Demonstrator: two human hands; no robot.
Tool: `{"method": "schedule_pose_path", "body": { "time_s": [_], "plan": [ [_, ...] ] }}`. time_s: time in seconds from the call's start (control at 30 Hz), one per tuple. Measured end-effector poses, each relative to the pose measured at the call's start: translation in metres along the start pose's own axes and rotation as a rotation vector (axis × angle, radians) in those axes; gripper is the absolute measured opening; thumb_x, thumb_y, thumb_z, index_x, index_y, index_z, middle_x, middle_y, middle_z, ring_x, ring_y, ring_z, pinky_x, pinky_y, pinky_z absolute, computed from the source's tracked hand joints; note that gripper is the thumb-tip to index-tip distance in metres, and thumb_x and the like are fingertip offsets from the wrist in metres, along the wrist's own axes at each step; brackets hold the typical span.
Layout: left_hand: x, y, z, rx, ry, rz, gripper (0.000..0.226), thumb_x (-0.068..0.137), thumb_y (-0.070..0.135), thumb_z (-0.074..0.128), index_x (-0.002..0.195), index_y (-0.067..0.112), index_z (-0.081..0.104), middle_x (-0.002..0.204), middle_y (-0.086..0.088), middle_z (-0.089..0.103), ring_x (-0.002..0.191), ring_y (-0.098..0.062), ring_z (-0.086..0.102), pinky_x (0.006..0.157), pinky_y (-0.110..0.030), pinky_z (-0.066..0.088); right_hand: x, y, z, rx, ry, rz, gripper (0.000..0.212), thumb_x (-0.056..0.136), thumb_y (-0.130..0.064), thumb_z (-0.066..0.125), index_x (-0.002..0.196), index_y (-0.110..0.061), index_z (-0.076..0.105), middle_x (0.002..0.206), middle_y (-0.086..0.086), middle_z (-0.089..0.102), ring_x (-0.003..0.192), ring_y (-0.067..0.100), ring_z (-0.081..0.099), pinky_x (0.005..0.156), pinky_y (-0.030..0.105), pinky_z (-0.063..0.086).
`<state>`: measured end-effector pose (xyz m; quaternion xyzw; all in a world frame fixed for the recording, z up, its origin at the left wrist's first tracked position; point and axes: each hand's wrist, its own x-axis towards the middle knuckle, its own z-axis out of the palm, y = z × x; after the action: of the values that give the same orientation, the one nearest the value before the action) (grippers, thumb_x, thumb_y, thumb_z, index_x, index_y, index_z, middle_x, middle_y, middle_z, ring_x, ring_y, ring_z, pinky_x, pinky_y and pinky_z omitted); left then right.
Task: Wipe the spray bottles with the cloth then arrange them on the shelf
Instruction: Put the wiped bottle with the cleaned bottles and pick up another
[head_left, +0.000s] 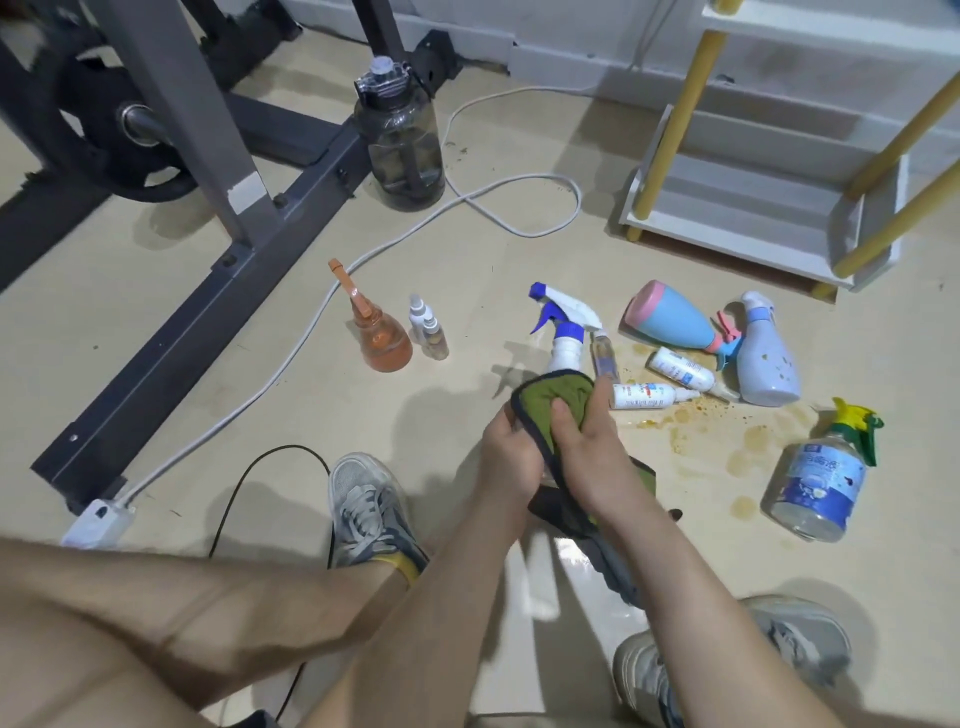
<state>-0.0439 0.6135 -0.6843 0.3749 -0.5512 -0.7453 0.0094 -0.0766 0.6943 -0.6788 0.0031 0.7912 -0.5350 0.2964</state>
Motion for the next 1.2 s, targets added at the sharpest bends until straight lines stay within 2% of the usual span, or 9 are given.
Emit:
{"method": "schedule_pose_path", "body": {
  "time_s": [0.13,0.2,0.3,0.43,0.6,0.8,0.97,1.1,1.2],
  "plan": [
    [0.0,-0.011,0.001,0.244,-0.03,0.104,0.018,0.09,0.033,0.059,0.101,0.022,0.069,0.087,0.005,0.071,0.075,-0.003,0.065,0.072,-0.023,0.051,0.009,0.002,-0.007,0.245,0.151,0.147,0.034,0.101,-0.04,0.047,0.122,-0.015,0.055,0.118,0.011,0.068,0.099,0.022,0.067,0.087,0.036,0.053],
    [-0.003,-0.018,0.003,0.373,-0.063,0.119,0.025,0.082,0.046,0.057,0.098,0.031,0.067,0.09,0.009,0.071,0.085,-0.01,0.065,0.081,-0.031,0.052,0.022,0.002,-0.022,0.437,0.198,0.384,0.045,0.097,-0.05,0.049,0.106,-0.009,0.065,0.097,0.013,0.073,0.088,0.03,0.069,0.083,0.04,0.056],
    [-0.01,-0.019,0.01,0.254,-0.019,0.154,0.035,0.082,0.042,0.056,0.113,0.028,0.067,0.102,0.011,0.072,0.097,-0.009,0.067,0.089,-0.029,0.053,0.021,0.002,-0.019,0.242,0.243,0.214,0.049,0.099,-0.048,0.039,0.116,-0.007,0.06,0.109,0.019,0.068,0.104,0.036,0.064,0.095,0.048,0.05],
    [-0.006,-0.014,0.008,0.193,0.043,0.209,0.036,0.086,0.036,0.048,0.116,0.025,0.066,0.102,0.008,0.074,0.095,-0.008,0.067,0.086,-0.026,0.052,-0.006,0.015,0.01,0.038,0.153,-0.13,0.062,0.098,-0.051,0.034,0.154,-0.029,0.017,0.14,0.009,0.048,0.124,0.023,0.052,0.106,0.042,0.042],
    [-0.011,-0.011,0.01,0.195,-0.027,0.19,0.029,0.084,0.043,0.054,0.105,0.028,0.068,0.098,0.009,0.072,0.095,-0.013,0.066,0.09,-0.033,0.052,0.018,-0.011,-0.032,0.392,0.064,0.334,0.043,0.094,-0.055,0.052,0.114,-0.02,0.067,0.1,0.007,0.076,0.092,0.025,0.071,0.086,0.038,0.056],
    [-0.01,-0.001,0.012,0.252,0.047,0.301,0.041,0.084,0.054,0.045,0.113,0.03,0.062,0.098,0.007,0.07,0.096,-0.019,0.065,0.092,-0.047,0.052,-0.023,0.0,0.001,0.256,0.115,-0.164,0.031,0.105,-0.038,0.036,0.135,-0.038,0.038,0.124,-0.011,0.061,0.113,0.002,0.059,0.101,0.029,0.047],
    [-0.012,-0.005,0.015,0.321,-0.058,0.229,0.057,0.082,0.067,0.052,0.125,0.03,0.059,0.119,0.0,0.067,0.114,-0.024,0.061,0.1,-0.051,0.047,-0.009,-0.027,-0.041,0.556,0.029,0.27,0.045,0.081,-0.059,0.068,0.106,-0.021,0.07,0.098,0.006,0.077,0.088,0.024,0.074,0.088,0.043,0.058],
    [-0.014,0.011,0.019,0.333,-0.146,0.205,0.032,0.084,0.063,0.049,0.11,0.053,0.065,0.127,0.014,0.06,0.124,-0.01,0.055,0.111,-0.039,0.039,-0.014,-0.026,-0.061,0.644,-0.054,0.177,0.05,0.077,-0.045,0.075,0.113,-0.009,0.068,0.11,0.018,0.073,0.096,0.029,0.071,0.09,0.044,0.056],
    [-0.012,0.031,0.016,0.384,-0.255,0.168,0.024,0.092,0.06,0.043,0.106,0.058,0.063,0.137,0.019,0.049,0.132,0.0,0.044,0.115,-0.033,0.03,-0.028,-0.022,-0.073,0.7,-0.198,0.077,0.039,0.074,-0.025,0.081,0.108,-0.008,0.071,0.105,0.02,0.072,0.088,0.025,0.071,0.073,0.035,0.059]
  ]
}}
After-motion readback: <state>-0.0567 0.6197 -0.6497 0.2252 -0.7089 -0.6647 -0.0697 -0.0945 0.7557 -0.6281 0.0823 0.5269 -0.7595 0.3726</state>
